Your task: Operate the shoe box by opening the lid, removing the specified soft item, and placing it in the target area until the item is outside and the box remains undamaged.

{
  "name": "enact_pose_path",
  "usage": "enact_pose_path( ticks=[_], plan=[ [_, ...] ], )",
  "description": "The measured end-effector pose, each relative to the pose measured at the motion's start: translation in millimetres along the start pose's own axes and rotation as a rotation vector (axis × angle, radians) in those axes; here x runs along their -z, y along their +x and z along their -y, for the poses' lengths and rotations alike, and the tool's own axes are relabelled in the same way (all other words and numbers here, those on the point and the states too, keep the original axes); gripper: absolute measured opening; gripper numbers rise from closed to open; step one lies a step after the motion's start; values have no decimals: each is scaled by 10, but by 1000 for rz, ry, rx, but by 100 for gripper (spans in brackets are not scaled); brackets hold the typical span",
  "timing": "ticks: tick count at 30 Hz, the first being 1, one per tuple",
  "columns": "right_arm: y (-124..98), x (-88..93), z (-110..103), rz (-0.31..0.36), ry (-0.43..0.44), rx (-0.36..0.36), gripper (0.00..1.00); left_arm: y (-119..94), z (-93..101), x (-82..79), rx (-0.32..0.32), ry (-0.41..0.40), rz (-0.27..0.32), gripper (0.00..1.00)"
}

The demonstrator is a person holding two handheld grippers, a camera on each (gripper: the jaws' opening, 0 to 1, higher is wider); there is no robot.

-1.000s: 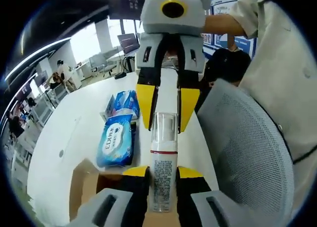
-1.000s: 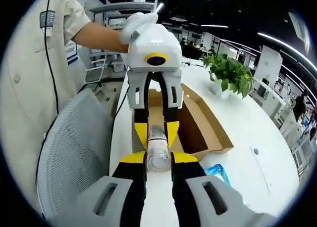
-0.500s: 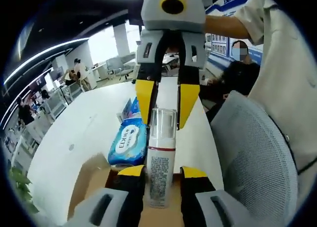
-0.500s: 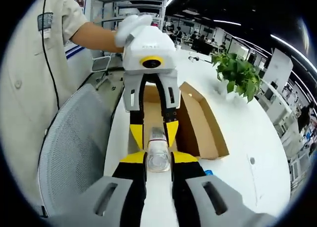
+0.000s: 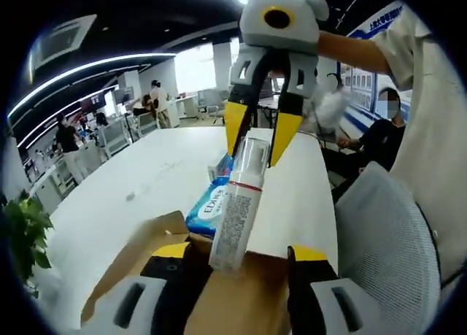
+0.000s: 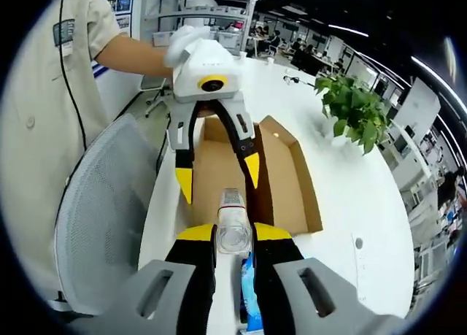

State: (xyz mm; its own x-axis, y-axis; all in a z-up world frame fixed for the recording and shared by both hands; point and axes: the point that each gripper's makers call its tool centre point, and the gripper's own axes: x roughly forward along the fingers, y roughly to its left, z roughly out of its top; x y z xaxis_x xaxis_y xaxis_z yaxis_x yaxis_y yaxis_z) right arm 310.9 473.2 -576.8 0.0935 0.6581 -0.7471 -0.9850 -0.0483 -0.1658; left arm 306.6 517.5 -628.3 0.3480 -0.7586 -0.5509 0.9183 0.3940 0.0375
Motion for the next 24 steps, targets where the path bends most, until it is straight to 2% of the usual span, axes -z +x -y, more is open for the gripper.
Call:
enact_pose_path(
  ticks=[10,15,24],
  plan=[
    [-114,148,351,-83,-26,13,16,-236,-125,3,-111,-66,54,75],
    [-137,203,477,-102,-24,8,16,-359,-189,4,-160,-106,79,81],
    [-191,473,836,-206,-30,16,16,-588,-307,123,-268,-162,97,91]
  ],
)
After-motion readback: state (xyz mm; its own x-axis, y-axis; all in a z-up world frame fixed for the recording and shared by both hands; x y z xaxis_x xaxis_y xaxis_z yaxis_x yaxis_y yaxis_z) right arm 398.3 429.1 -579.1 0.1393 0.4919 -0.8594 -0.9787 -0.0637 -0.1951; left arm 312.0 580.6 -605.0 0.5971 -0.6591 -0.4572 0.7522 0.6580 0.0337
